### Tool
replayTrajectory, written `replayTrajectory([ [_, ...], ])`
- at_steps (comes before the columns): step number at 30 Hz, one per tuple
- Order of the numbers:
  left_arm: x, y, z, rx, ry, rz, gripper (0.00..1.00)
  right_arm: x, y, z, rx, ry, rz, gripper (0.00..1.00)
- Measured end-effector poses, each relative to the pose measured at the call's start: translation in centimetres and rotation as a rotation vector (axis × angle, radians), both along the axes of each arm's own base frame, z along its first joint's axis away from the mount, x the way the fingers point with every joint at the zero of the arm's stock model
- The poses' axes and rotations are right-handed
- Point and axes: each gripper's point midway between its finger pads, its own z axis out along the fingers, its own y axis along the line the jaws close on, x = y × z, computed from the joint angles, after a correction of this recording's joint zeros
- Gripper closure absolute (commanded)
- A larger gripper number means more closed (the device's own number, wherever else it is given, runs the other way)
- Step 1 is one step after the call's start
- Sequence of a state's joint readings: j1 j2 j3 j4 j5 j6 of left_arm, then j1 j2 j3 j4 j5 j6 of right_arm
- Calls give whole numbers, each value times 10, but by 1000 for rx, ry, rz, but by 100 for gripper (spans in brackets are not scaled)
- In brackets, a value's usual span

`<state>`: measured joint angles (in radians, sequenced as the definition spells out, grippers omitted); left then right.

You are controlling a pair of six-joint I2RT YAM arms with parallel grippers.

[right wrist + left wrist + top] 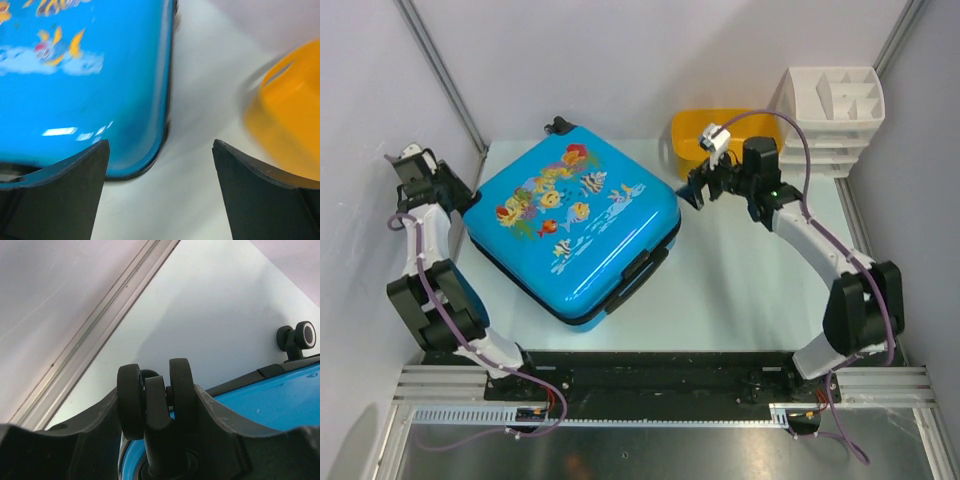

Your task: Open, take out, and arrange the luggage

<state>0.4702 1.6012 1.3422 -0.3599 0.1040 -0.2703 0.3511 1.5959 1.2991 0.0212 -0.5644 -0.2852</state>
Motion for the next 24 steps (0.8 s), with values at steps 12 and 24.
replayTrajectory([
  [12,-78,4,-1,-3,-23,208,100,-203,45,-125,-141,579,212,17],
  [24,-139,5,-4,-74,-49,378,100,-153,75,-165,-99,618,132,15],
])
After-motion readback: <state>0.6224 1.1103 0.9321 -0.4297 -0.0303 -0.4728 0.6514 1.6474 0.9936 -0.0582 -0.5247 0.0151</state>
